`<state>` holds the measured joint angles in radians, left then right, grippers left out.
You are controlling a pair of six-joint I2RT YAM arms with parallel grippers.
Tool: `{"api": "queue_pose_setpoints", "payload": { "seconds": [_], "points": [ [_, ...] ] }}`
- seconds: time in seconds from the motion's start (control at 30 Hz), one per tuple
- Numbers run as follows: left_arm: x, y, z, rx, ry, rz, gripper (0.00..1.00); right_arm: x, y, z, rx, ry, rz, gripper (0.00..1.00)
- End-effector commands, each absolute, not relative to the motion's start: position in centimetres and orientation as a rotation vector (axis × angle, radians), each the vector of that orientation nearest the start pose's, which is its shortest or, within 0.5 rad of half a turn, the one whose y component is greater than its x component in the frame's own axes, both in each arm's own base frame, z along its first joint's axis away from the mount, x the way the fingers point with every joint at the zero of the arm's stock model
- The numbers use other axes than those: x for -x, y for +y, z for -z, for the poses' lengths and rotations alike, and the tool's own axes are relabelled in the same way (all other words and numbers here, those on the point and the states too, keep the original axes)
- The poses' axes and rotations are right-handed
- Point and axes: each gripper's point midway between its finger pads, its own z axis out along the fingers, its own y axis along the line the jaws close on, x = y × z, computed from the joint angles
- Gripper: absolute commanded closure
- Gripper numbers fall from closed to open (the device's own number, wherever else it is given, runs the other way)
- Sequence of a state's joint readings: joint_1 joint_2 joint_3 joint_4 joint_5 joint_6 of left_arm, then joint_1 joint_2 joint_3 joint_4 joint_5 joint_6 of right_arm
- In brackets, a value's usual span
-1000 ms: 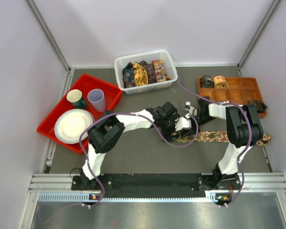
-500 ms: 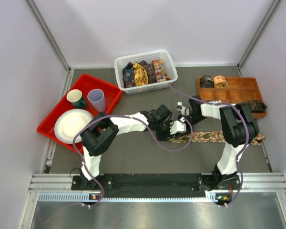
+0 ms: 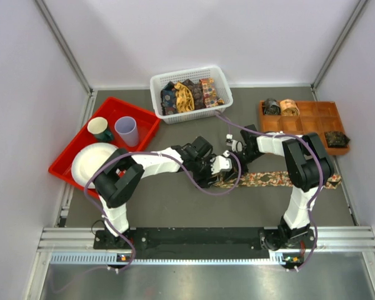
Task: Roll the ties
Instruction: Roll the tie at the center of the board.
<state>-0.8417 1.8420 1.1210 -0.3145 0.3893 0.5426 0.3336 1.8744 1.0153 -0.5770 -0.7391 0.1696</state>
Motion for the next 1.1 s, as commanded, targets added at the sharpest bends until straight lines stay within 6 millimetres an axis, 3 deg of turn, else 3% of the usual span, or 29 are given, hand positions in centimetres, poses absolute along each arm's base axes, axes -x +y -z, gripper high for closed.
{"api": "queue_pose_setpoints", "payload": {
  "seconds": [0.0, 0.37, 0.57, 0.77, 1.07],
  "points": [
    [-22.4, -33.6, -1.9, -1.771, 1.964, 0.708, 0.31, -23.7, 19.7, 0.7, 0.363, 2.991, -0.987, 1.0],
    [-23.4, -37.4, -4.2, -1.769, 1.88, 0.801, 0.41, -23.2, 19.7, 0.5, 0.37, 3.006, -0.993, 1.0],
    [-23.4, -36.7, -3.2, -1.81, 1.907, 0.757, 0.45, -23.1, 20.0, -1.5, 0.385, 2.973, -1.033, 1.0],
    [-22.8, -35.2, -2.4, -1.822, 1.945, 0.715, 0.37, -22.4, 19.7, -2.0, 0.401, 2.986, -1.039, 1.0],
    [-23.2, -36.0, -3.4, -1.791, 1.9, 0.731, 0.4, -22.7, 19.6, 0.3, 0.369, 3.023, -1.009, 1.0]
  ]
}}
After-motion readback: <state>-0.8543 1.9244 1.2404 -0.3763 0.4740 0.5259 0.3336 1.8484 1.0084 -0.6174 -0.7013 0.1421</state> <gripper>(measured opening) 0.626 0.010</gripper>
